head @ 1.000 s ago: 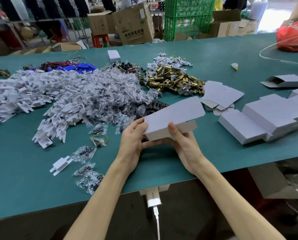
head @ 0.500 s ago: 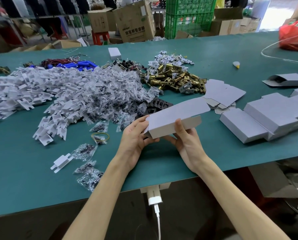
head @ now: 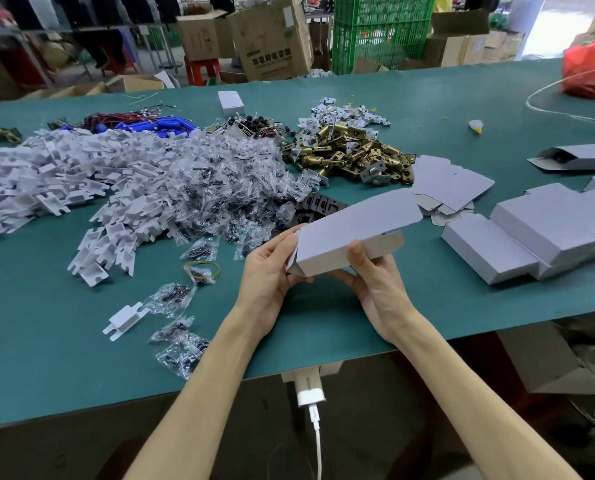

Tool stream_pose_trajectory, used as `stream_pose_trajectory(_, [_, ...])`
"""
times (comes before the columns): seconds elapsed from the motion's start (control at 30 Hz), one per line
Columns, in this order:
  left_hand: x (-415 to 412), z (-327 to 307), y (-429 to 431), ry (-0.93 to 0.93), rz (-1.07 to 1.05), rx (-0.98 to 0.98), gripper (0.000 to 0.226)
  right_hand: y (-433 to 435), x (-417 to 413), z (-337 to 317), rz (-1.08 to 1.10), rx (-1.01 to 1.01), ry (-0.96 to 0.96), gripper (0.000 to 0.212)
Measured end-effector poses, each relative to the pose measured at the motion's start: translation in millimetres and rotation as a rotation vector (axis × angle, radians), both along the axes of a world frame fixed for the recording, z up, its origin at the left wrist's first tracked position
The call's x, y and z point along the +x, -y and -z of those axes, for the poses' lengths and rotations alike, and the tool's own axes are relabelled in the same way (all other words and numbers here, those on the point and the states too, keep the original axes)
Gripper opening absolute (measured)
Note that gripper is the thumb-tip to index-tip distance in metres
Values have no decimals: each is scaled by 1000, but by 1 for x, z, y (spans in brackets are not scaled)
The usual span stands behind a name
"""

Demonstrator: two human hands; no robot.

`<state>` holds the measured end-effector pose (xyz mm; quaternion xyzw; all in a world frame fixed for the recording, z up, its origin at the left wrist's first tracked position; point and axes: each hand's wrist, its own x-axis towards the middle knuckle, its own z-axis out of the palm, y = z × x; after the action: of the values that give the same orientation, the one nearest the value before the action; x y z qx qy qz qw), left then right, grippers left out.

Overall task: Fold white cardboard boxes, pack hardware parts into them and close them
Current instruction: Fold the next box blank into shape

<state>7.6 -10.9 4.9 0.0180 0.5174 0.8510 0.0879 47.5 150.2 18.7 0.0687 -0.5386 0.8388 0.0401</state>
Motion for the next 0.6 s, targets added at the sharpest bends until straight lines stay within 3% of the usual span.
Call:
stream_pose_trajectory(0.07, [0,0,0,3,-3,-5,26,-1,0,1,5,9,-4,44])
stream_pose_trajectory(0.27, [-2,1,0,35,-20,-5,25,-1,-1,3,45,38,15,77])
stream_pose_trajectory(0.43, [-3,0,0,51,-9,6,27,-2,-2,4,32,20,11,63])
stream_pose_trajectory(0.6, [-3,0,1,71,-16,18,29,-1,-2,4,26,19,3,65])
